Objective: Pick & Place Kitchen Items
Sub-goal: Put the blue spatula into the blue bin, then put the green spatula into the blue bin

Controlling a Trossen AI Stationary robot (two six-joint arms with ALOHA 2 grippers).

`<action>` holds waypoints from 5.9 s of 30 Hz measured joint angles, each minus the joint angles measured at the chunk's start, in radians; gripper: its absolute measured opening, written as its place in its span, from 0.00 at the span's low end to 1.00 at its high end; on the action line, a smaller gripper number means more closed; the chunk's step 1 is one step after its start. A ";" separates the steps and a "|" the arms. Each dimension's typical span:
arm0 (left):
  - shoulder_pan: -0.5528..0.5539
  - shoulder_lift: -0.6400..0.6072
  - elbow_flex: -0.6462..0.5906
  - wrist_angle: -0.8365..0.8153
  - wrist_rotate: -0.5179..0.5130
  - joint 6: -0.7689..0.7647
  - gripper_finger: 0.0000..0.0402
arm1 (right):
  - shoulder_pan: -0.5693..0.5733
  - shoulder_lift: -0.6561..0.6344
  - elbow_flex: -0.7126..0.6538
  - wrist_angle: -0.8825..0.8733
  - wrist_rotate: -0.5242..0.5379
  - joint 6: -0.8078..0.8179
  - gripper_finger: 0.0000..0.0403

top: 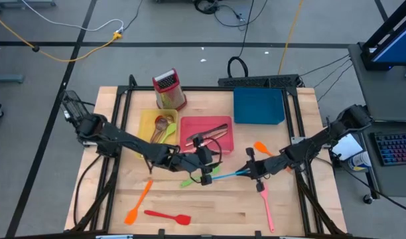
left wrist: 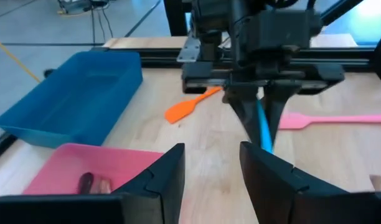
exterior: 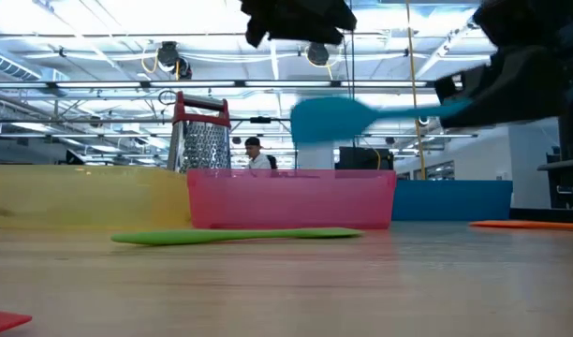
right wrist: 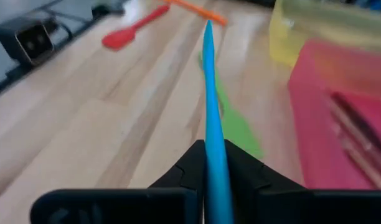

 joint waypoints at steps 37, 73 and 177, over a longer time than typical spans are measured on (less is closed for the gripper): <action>0.005 -0.029 0.000 -0.075 0.002 -0.003 0.40 | -0.620 -0.593 0.001 -0.746 0.365 -0.077 0.07; 0.005 -0.029 0.000 -0.075 0.002 -0.035 0.40 | -1.191 -0.289 0.002 -0.674 -0.071 -0.130 0.08; -0.167 0.166 -0.001 -0.540 0.032 -0.637 0.40 | -0.215 -0.438 0.001 -0.295 -0.147 0.151 0.43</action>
